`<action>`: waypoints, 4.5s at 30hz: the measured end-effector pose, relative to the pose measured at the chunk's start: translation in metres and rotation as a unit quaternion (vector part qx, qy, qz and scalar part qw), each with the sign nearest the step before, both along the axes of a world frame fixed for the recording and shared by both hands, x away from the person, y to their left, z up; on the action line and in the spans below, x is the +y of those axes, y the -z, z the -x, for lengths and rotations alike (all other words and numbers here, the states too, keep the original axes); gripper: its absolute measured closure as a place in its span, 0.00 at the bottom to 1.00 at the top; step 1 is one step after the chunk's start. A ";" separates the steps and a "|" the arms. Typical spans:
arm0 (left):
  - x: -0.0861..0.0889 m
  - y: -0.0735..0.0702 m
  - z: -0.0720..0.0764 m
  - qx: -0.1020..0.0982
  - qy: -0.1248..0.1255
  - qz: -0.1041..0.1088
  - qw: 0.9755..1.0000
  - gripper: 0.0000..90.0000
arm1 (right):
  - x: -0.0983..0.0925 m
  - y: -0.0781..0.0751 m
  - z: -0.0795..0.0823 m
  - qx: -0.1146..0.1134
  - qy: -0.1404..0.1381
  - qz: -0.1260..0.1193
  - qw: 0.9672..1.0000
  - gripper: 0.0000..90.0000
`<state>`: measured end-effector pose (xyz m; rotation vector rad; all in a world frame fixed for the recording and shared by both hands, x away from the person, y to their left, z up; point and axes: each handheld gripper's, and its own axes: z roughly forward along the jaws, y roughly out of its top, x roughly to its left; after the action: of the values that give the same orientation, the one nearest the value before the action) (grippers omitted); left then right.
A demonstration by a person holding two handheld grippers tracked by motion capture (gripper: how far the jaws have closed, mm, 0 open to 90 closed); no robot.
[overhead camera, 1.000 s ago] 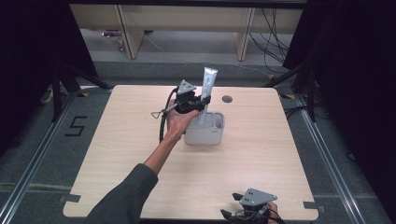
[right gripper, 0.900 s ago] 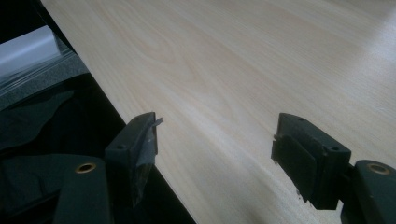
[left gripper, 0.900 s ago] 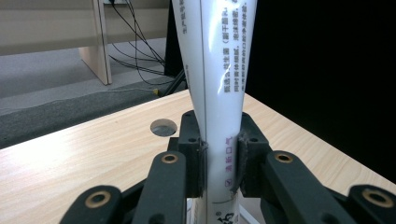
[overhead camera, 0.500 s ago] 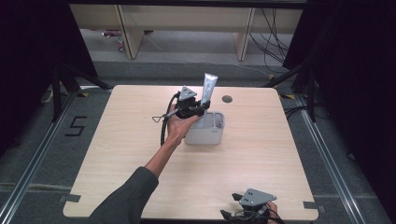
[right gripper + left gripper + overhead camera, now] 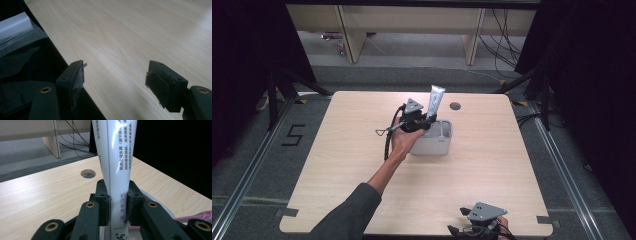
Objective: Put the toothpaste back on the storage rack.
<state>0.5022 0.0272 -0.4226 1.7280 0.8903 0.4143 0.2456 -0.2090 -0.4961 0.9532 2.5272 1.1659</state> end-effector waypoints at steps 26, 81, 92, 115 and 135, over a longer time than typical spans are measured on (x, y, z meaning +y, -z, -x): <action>0.003 0.008 0.005 0.007 -0.009 -0.047 0.999 0.81 | 0.000 0.000 0.000 0.001 0.001 0.004 1.000 0.34; 0.030 -0.041 0.024 -0.019 -0.040 -0.029 0.999 0.33 | 0.003 0.003 0.000 0.008 -0.006 0.012 1.000 0.34; 0.041 -0.056 0.042 -0.013 -0.006 -0.020 1.000 0.30 | 0.003 0.003 -0.001 0.007 -0.006 0.007 1.000 0.34; 0.076 -0.055 0.073 0.007 0.012 -0.025 1.000 0.29 | 0.004 0.003 -0.001 0.012 0.000 0.006 1.000 0.34; 0.105 -0.037 0.108 0.002 0.039 -0.013 0.999 0.19 | 0.003 0.003 -0.002 0.014 0.003 0.005 1.000 0.34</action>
<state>0.3939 0.1318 -0.3861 1.7827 0.8213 0.3718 0.2471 -0.2064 -0.4986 0.9809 2.5487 1.1449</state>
